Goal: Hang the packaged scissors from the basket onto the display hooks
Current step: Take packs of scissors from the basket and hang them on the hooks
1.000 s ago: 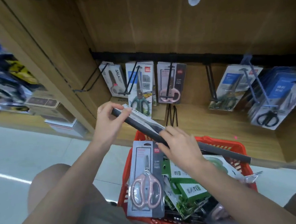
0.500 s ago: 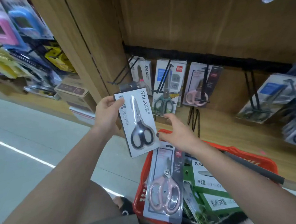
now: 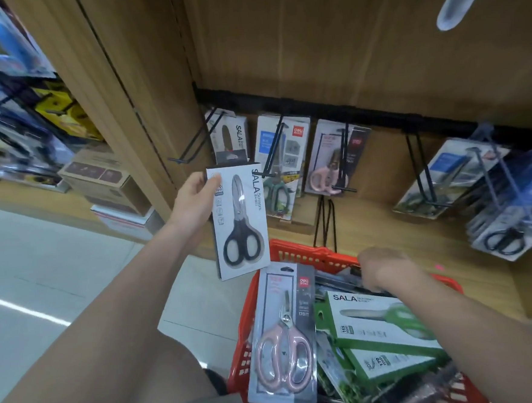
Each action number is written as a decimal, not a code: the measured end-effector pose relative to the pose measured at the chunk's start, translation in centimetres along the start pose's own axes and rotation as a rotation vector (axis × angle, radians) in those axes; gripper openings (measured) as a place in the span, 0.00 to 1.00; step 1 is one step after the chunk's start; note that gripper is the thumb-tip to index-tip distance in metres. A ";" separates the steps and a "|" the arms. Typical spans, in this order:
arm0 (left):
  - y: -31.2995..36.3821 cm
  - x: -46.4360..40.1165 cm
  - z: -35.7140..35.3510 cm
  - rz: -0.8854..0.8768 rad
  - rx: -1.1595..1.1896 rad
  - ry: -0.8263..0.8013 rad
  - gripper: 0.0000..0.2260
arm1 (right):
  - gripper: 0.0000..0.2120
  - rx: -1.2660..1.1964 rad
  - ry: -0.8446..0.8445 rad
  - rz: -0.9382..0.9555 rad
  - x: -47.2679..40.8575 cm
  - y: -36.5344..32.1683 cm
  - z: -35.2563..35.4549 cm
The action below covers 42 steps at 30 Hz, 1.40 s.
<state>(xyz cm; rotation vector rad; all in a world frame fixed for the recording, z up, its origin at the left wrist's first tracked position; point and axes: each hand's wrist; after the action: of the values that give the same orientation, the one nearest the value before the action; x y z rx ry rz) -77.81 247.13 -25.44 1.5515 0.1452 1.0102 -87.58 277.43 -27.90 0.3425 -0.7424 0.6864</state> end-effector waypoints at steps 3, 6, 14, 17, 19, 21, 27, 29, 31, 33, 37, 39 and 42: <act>0.1 -0.1 0.5 0.005 0.004 0.041 0.08 | 0.07 0.036 0.020 0.009 0.8 -0.9 1.0; 0.3 -0.2 1.2 0.008 -0.016 0.083 0.09 | 0.08 0.089 0.154 0.071 2.3 -2.2 3.7; 0.6 -0.3 3.0 0.051 -0.009 0.185 0.12 | 0.21 -0.076 0.589 0.493 4.7 -7.4 10.6; 0.8 -0.5 4.0 0.040 0.019 0.190 0.11 | 0.22 -0.329 0.627 0.647 3.9 -8.8 11.2; 0.8 -0.7 4.5 0.018 -0.001 0.195 0.10 | 0.22 -0.466 0.676 0.729 3.2 -9.8 11.2; 0.7 -1.2 4.9 -0.013 -0.048 0.202 0.11 | 0.19 -0.586 0.709 0.782 2.3 -10.7 11.1; 0.7 -2.0 5.2 0.019 -0.096 0.165 0.12 | 0.11 -1.051 0.594 0.781 -1.6 -12.1 10.3; 1.0 -2.2 5.5 0.049 -0.065 0.165 0.14 | 0.10 -1.185 0.576 0.715 -3.1 -12.4 9.7; 1.2 -2.6 5.9 0.065 -0.038 0.165 0.14 | 0.08 -1.347 0.526 0.674 -4.3 -13.1 9.4; 1.2 -2.9 6.1 0.083 -0.035 0.147 0.10 | 0.07 -1.490 0.479 0.656 -5.4 -13.9 9.4; 1.0 -3.7 6.3 0.104 -0.004 0.113 0.10 | 0.07 -1.566 0.430 0.647 -7.0 -15.8 10.3; 0.9 -4.1 6.6 0.115 -0.006 0.101 0.11 | 0.08 -1.574 0.394 0.630 -7.6 -16.5 10.8; 0.6 -4.6 7.0 0.131 -0.014 0.111 0.11 | 0.08 -1.613 0.353 0.622 -8.5 -17.2 11.2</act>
<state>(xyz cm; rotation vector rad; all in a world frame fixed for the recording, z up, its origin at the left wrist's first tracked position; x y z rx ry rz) -76.25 238.95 -26.57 1.5076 0.1142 1.1991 -86.05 255.27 -27.03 -1.4918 -0.8416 0.4990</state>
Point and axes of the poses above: each hand's wrist, its own x-axis away from the middle knuckle, its own z-axis out of the back of the hand, y = z × x, and after that the axes turned 15 degrees about z, right-handed
